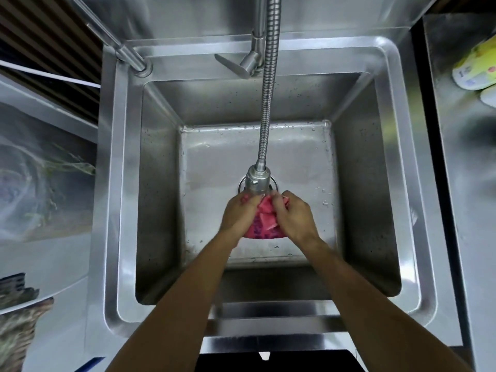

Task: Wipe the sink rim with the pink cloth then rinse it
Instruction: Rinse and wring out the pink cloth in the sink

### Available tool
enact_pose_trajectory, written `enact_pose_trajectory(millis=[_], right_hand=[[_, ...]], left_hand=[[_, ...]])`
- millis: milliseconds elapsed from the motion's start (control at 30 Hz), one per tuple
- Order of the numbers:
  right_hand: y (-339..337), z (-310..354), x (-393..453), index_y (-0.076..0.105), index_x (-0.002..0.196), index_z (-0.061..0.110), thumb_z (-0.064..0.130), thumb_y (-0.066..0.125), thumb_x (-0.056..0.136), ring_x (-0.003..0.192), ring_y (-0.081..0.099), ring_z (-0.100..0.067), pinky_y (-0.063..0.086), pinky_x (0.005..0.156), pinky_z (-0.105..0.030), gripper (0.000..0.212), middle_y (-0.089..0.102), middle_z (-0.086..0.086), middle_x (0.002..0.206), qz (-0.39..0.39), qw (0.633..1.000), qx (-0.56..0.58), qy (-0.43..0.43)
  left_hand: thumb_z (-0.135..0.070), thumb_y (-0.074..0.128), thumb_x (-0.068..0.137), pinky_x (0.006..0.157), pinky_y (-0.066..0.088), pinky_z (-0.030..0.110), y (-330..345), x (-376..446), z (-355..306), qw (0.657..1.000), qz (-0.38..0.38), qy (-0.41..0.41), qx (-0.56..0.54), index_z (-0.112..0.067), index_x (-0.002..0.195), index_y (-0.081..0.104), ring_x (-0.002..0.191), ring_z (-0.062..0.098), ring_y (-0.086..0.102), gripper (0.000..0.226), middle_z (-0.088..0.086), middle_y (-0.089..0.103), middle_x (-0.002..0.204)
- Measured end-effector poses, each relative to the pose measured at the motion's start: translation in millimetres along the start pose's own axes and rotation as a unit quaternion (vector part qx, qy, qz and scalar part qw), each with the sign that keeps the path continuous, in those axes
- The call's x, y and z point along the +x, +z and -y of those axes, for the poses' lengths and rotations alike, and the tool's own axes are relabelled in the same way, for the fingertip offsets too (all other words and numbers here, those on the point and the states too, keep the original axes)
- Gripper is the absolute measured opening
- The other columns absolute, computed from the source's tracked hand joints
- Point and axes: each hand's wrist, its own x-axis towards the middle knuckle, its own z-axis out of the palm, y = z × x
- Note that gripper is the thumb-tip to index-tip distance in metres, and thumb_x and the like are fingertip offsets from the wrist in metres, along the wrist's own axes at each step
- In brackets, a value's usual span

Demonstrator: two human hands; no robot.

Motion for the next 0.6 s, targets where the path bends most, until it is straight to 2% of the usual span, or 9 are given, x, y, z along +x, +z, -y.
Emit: enact_pose_trajectory(millis=[67, 167, 267, 333, 400, 467, 600], right_hand=[[23, 10, -5, 0.058, 0.074, 0.019, 0.044, 0.042, 0.106, 0.074, 0.066, -0.024, 0.054, 0.069, -0.035, 0.044, 0.067, -0.003, 0.074, -0.031, 0.999, 0.032, 0.028], [35, 16, 1, 0.059, 0.068, 0.018, 0.037, 0.044, 0.106, 0.071, 0.065, -0.023, 0.052, 0.068, -0.034, 0.044, 0.069, -0.005, 0.073, -0.011, 0.998, 0.044, 0.045], [23, 13, 18, 0.059, 0.065, 0.015, 0.032, 0.046, 0.105, 0.079, 0.065, -0.032, 0.050, 0.075, -0.037, 0.045, 0.071, -0.017, 0.081, -0.030, 0.995, 0.052, 0.084], [28, 18, 16, 0.063, 0.070, 0.010, 0.037, 0.046, 0.105, 0.075, 0.066, -0.028, 0.051, 0.070, -0.035, 0.047, 0.072, -0.014, 0.079, -0.019, 0.995, 0.064, 0.079], [32, 20, 16, 0.063, 0.069, 0.011, 0.046, 0.045, 0.105, 0.069, 0.066, -0.025, 0.051, 0.066, -0.035, 0.053, 0.070, -0.009, 0.073, 0.006, 0.998, 0.040, 0.054], [27, 18, 18, 0.059, 0.063, 0.015, 0.042, 0.046, 0.105, 0.070, 0.063, -0.027, 0.045, 0.066, -0.033, 0.051, 0.066, -0.008, 0.071, -0.007, 0.998, 0.020, 0.053], [34, 24, 10, 0.068, 0.080, 0.012, 0.035, 0.047, 0.106, 0.076, 0.068, -0.026, 0.052, 0.069, -0.034, 0.041, 0.072, -0.011, 0.081, 0.025, 0.999, 0.021, 0.029]], left_hand=[[-0.045, 0.065, 0.092, 0.078, 0.059, 0.040, 6, 4, -7, 0.997, -0.074, 0.013, -0.002, -0.018, 0.081, 0.069, 0.084, 0.028, 0.074, 0.029, 0.004, 0.076, 0.083], [-0.035, 0.065, 0.085, 0.073, 0.063, 0.052, 6, 11, -7, 0.995, -0.082, -0.030, -0.054, -0.012, 0.079, 0.069, 0.078, 0.037, 0.074, 0.024, 0.012, 0.077, 0.079], [-0.033, 0.062, 0.091, 0.068, 0.058, 0.037, 13, 9, -6, 0.998, -0.059, 0.005, -0.027, -0.014, 0.082, 0.071, 0.074, 0.027, 0.074, 0.023, 0.008, 0.077, 0.078], [-0.026, 0.062, 0.090, 0.056, 0.051, 0.027, 9, 13, -5, 0.995, -0.088, -0.006, -0.036, -0.012, 0.075, 0.067, 0.062, 0.024, 0.067, 0.021, 0.004, 0.072, 0.068], [-0.019, 0.057, 0.090, 0.052, 0.050, 0.027, 8, 14, 0, 0.992, -0.110, -0.026, -0.061, -0.011, 0.074, 0.064, 0.057, 0.024, 0.063, 0.020, 0.006, 0.068, 0.064], [-0.023, 0.057, 0.093, 0.061, 0.055, 0.030, 9, 12, 3, 0.995, -0.083, -0.021, -0.047, -0.011, 0.079, 0.067, 0.065, 0.024, 0.070, 0.021, 0.007, 0.073, 0.072], [-0.018, 0.057, 0.092, 0.058, 0.050, 0.028, 0, 14, 6, 0.992, -0.102, -0.028, -0.074, -0.012, 0.072, 0.065, 0.063, 0.023, 0.063, 0.022, 0.005, 0.068, 0.065]])
